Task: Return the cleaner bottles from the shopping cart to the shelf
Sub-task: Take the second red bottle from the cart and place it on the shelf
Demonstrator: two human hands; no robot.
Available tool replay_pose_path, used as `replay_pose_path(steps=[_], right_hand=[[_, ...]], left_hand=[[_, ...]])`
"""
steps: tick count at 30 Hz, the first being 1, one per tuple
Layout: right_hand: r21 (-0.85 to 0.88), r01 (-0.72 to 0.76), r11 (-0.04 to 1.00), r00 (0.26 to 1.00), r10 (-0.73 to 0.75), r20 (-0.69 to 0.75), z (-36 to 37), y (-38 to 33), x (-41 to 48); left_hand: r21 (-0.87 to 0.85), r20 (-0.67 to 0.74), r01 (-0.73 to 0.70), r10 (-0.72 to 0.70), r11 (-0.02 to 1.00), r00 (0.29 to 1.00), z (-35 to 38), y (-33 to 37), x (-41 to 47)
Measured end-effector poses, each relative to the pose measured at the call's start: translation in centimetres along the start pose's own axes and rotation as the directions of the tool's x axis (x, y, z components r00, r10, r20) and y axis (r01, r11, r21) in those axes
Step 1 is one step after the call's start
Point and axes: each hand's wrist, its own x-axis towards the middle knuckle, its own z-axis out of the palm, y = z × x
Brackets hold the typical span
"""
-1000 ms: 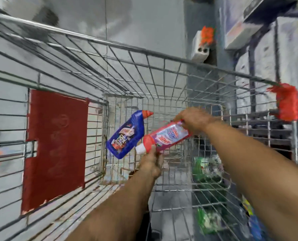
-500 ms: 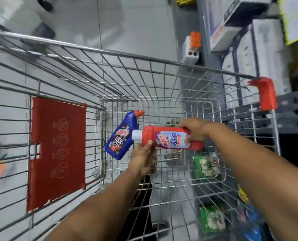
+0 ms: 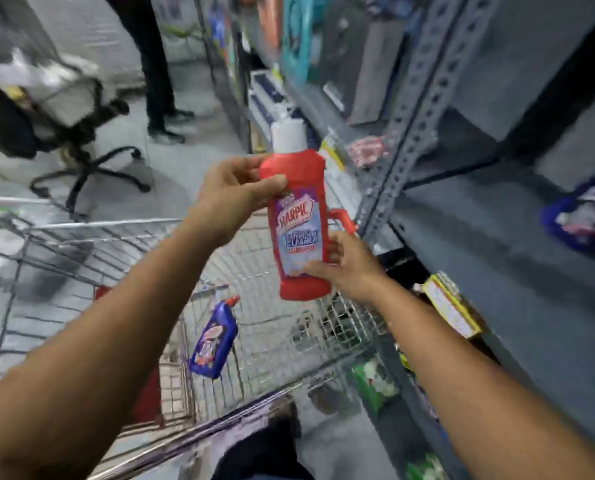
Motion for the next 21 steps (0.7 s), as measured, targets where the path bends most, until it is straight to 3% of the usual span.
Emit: replay_pose_path(steps=[8,13,16,21], right_hand=[[0.023,0.175,0.984,0.936,-0.159,-0.313,-4.9,-3.0,-13.7],[-0.004,0.192,0.981,0.84,-0.167,-0.516,-6.7,-1.6,-23.9],[-0.062,0.165,0.984,0.701,-0.161,-0.695,-8.1,0.7,-31.7],[-0.108,0.028,0.994,0.345,-0.111,-0.932,-11.3,5.9,-44.0]], left_hand=[[0.096,0.262,-0.204,0.173,0.974,0.949,10.6,8.0,-7.6],[0.061,0.488,-0.288,0.223,0.956,0.844,18.2,9.2,-12.4],[-0.03,0.652,-0.301,0.247,0.953,0.717,24.5,8.6,-15.9],[-0.113,0.82,-0.184,0.196,0.976,0.538,37.1,5.5,-22.7]])
